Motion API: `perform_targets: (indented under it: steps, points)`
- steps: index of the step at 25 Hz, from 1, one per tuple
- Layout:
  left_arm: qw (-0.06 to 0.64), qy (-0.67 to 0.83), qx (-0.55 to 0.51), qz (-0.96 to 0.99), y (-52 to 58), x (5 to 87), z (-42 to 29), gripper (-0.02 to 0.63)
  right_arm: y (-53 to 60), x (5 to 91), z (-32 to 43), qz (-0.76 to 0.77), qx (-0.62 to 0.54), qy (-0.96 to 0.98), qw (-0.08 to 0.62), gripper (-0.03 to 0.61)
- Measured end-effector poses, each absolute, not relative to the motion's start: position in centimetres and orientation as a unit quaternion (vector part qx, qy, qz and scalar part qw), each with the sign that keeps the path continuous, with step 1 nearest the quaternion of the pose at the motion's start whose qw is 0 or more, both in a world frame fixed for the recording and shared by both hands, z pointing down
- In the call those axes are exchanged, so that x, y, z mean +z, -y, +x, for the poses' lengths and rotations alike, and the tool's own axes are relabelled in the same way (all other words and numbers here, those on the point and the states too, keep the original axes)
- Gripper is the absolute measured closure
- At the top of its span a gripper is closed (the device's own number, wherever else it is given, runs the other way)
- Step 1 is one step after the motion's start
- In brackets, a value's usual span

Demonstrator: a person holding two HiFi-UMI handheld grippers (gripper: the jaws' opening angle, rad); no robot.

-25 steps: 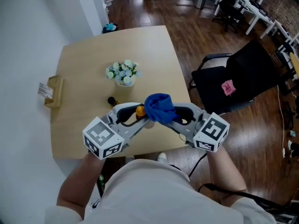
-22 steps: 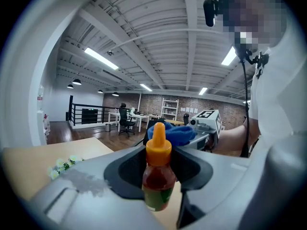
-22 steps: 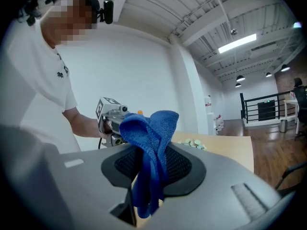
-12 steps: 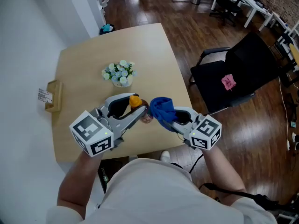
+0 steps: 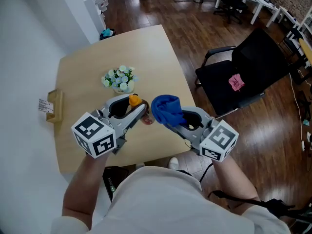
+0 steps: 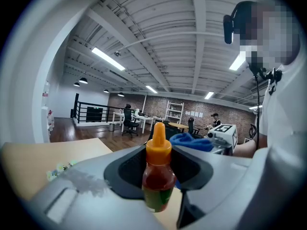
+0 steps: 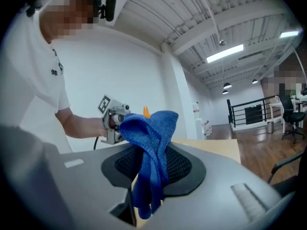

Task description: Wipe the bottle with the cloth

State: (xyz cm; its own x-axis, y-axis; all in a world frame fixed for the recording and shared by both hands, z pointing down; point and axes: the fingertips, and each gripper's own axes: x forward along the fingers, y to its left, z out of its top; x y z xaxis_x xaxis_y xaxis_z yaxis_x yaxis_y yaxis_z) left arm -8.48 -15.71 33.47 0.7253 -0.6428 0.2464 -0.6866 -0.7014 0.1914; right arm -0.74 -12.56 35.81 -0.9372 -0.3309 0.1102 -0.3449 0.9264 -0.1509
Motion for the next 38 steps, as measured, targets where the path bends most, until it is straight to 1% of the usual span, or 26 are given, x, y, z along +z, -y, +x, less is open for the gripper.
perform_targets:
  steps: [3,7,18,21,26,32,35,38]
  points:
    - [0.140,0.363,0.076,0.918,16.1,33.4,-7.7,0.454,11.8,33.1,-1.2,0.163,0.060,0.985,0.019,0.456]
    - [0.139,0.362,0.063,0.919,16.2,32.1,-6.7,0.454,11.5,33.7,-1.2,0.164,0.057,0.984,0.026,0.456]
    - [0.123,0.378,0.058,0.916,16.3,29.8,-7.4,0.454,11.5,41.5,-0.4,0.187,0.074,0.974,0.103,0.457]
    - [0.121,0.380,0.060,0.915,16.3,29.6,-7.5,0.454,11.4,42.6,0.0,0.192,0.081,0.971,0.114,0.457]
    - [0.127,0.385,0.061,0.912,16.6,29.8,-7.8,0.454,10.4,40.3,-0.7,0.187,0.055,0.975,0.104,0.457]
    - [0.129,0.387,0.064,0.911,16.9,30.1,-7.1,0.454,8.5,35.7,-3.5,0.160,-0.026,0.981,0.106,0.457]
    - [0.125,0.387,0.056,0.912,16.8,29.6,-6.5,0.454,8.2,35.4,-5.1,0.168,-0.035,0.978,0.117,0.457]
    - [0.117,0.387,0.059,0.913,16.5,29.2,-6.2,0.454,8.6,36.0,-5.8,0.183,-0.020,0.976,0.114,0.457]
